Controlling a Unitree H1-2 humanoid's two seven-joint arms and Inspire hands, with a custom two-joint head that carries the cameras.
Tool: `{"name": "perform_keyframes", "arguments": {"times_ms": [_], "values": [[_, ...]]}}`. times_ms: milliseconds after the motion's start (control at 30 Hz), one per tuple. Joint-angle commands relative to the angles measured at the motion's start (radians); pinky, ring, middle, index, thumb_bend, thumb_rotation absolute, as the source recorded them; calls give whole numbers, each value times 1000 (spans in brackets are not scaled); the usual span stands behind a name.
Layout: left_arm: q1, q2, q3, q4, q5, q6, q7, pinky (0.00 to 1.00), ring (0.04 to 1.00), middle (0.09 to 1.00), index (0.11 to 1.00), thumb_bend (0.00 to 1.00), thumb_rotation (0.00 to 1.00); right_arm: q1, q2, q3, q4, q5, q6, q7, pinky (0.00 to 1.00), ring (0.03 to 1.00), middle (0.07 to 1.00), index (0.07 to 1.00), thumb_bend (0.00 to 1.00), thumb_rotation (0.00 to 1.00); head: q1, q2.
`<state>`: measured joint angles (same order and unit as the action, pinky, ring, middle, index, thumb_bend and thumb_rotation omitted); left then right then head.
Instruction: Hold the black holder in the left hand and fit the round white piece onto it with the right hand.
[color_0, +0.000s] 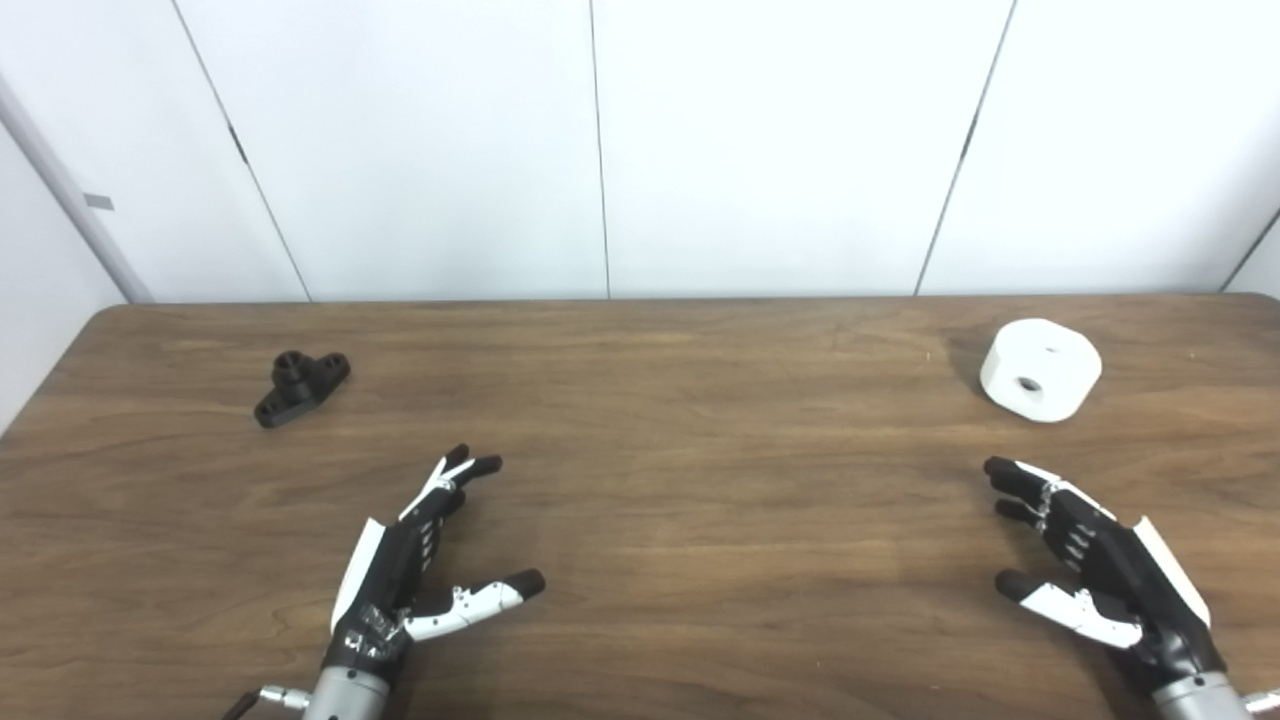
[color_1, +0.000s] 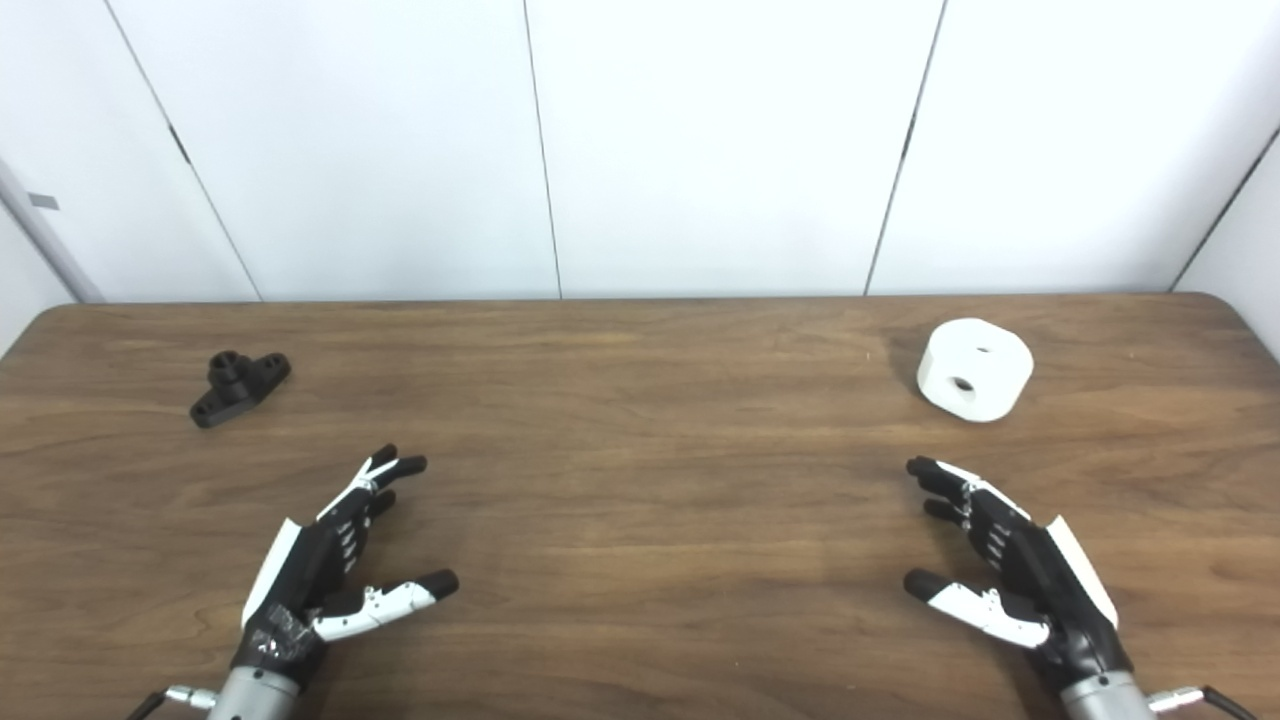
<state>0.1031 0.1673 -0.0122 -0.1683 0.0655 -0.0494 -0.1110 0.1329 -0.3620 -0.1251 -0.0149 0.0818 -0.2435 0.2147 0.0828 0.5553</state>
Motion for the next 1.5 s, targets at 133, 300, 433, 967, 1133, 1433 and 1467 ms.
{"name": "perform_keyframes", "arguments": {"times_ms": [133, 300, 433, 967, 1133, 1433, 1467], "values": [[-5, 7, -5, 3, -3, 9, -8, 942, 998, 1000, 850, 896, 209, 25, 8, 3, 42, -10, -8, -10, 842, 889, 880, 794, 892, 513, -14, 2], [-4, 9, -6, 2, 9, 2, -5, 926, 993, 1000, 850, 883, 209, 24, 7, 3, 42, -6, -5, -4, 845, 889, 887, 801, 887, 512, -14, 2], [0, 4, 1, -2, 46, -1, 23, 944, 991, 1000, 823, 844, 161, 27, 10, 5, 39, -11, -7, -6, 840, 887, 888, 802, 884, 516, -17, 1], [-5, -69, 117, -236, 302, 15, 221, 1000, 1000, 1000, 705, 812, 146, 28, 3, 1, 49, -10, -5, -6, 841, 889, 883, 794, 910, 525, 10, -8], [-44, -30, 197, -354, 324, 84, 216, 1000, 1000, 1000, 702, 840, 206, 27, 0, -2, 50, -25, -4, -10, 841, 882, 877, 796, 912, 542, 33, -12], [-125, 56, 305, -482, 362, 311, 165, 1000, 1000, 1000, 709, 870, 201, 24, -5, -8, 68, 4, -4, 4, 852, 892, 883, 802, 913, 517, 70, -16], [-134, 72, 315, -484, 362, 323, 160, 1000, 1000, 1000, 710, 871, 197, 22, -7, -8, 72, 7, -5, 6, 857, 895, 884, 799, 906, 513, 76, -17]]}}
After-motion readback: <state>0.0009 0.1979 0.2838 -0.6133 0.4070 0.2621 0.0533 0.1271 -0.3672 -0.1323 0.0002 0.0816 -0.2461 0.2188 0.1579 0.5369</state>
